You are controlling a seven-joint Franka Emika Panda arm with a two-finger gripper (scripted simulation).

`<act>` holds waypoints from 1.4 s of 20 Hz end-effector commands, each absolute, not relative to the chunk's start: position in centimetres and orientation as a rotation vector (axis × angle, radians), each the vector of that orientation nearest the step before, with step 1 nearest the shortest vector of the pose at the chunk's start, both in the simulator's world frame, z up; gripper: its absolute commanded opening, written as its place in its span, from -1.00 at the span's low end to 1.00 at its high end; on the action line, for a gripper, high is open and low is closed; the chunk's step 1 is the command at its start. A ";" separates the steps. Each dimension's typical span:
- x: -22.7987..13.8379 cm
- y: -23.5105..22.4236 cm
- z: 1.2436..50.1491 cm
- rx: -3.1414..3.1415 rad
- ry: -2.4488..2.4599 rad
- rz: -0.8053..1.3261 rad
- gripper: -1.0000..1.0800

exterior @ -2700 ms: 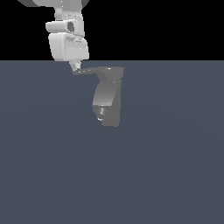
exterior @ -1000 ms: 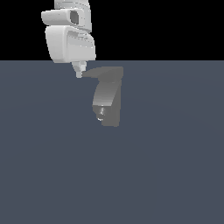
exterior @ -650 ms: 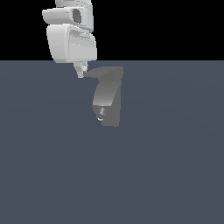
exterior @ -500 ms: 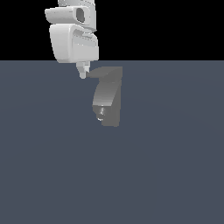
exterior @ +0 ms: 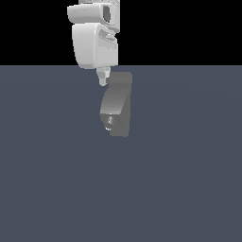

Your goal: Turn on the faucet by rotating a designated handle.

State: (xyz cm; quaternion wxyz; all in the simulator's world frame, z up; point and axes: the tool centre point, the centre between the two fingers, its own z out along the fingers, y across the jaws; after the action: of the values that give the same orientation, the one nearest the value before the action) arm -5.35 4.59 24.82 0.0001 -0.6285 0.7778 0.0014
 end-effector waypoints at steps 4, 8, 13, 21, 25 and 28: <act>-6.0 0.2 24.8 -1.934 2.475 0.000 -1.00; -6.5 -1.3 24.8 -1.934 2.476 0.000 -1.00; -5.3 -1.6 24.8 -1.957 2.456 0.001 -1.00; -3.4 -5.5 24.8 -1.947 2.465 0.000 -1.00; -2.6 -7.3 24.8 -1.942 2.469 0.000 -1.00; -1.9 -8.7 24.8 -1.939 2.472 0.000 -1.00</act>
State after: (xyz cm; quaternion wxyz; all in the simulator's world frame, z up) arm -2.18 -6.68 24.82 0.0002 -0.6264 0.7795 0.0017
